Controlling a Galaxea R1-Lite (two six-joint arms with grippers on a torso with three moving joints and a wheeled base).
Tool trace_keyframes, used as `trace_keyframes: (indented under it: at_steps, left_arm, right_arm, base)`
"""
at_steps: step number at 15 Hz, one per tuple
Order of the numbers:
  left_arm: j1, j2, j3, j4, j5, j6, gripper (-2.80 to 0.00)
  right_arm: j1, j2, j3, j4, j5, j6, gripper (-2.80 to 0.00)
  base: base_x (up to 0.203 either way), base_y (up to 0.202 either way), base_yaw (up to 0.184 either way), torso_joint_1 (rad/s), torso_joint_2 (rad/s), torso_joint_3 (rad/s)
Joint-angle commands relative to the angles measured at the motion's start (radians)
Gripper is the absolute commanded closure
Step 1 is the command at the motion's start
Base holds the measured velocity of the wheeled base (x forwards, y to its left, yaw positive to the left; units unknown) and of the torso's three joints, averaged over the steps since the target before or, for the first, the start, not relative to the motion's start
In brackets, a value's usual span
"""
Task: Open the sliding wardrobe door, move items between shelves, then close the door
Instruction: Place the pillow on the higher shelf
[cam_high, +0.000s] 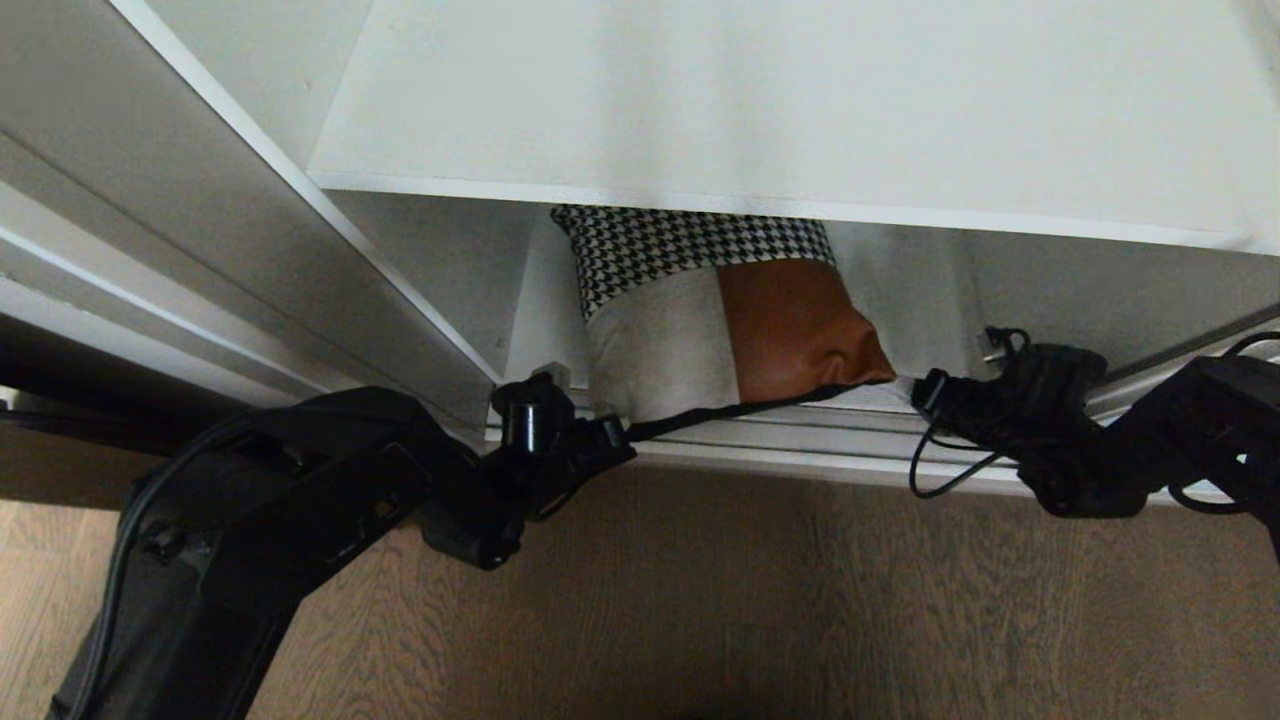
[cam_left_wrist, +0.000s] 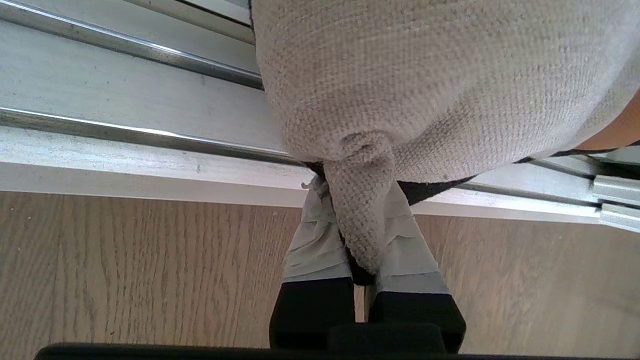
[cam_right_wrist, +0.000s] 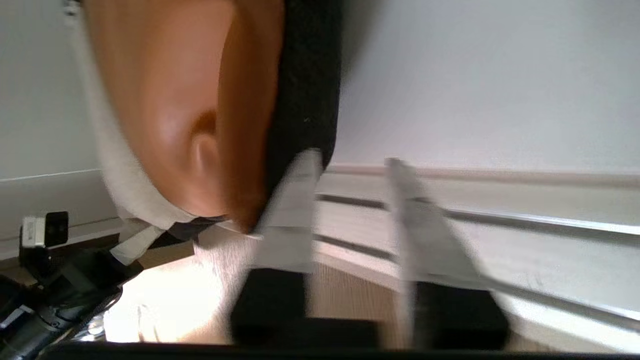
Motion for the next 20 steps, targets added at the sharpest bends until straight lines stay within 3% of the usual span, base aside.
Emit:
trace_keyframes:
  at_steps: [1, 13, 20]
  left_arm:
    - [0.0, -0.009, 0.018, -0.009, -0.002, -0.005, 0.0]
    - [0.0, 0.001, -0.016, 0.018, -0.008, -0.008, 0.0]
    - [0.0, -0.002, -0.003, 0.009, -0.008, -0.008, 0.0]
  right_arm:
    - [0.002, 0.031, 0.002, -0.056, 0.0, 0.008, -2.8]
    - [0.004, -0.034, 0.285, -0.266, 0.006, 0.0, -2.8]
    - [0.017, 0.068, 0.086, -0.273, 0.002, 0.012, -2.8]
  base:
    - [0.0, 0.0, 0.0, 0.0, 0.0, 0.0]
    - [0.0, 0.0, 0.0, 0.0, 0.0, 0.0]
    - [0.0, 0.0, 0.0, 0.0, 0.0, 0.0]
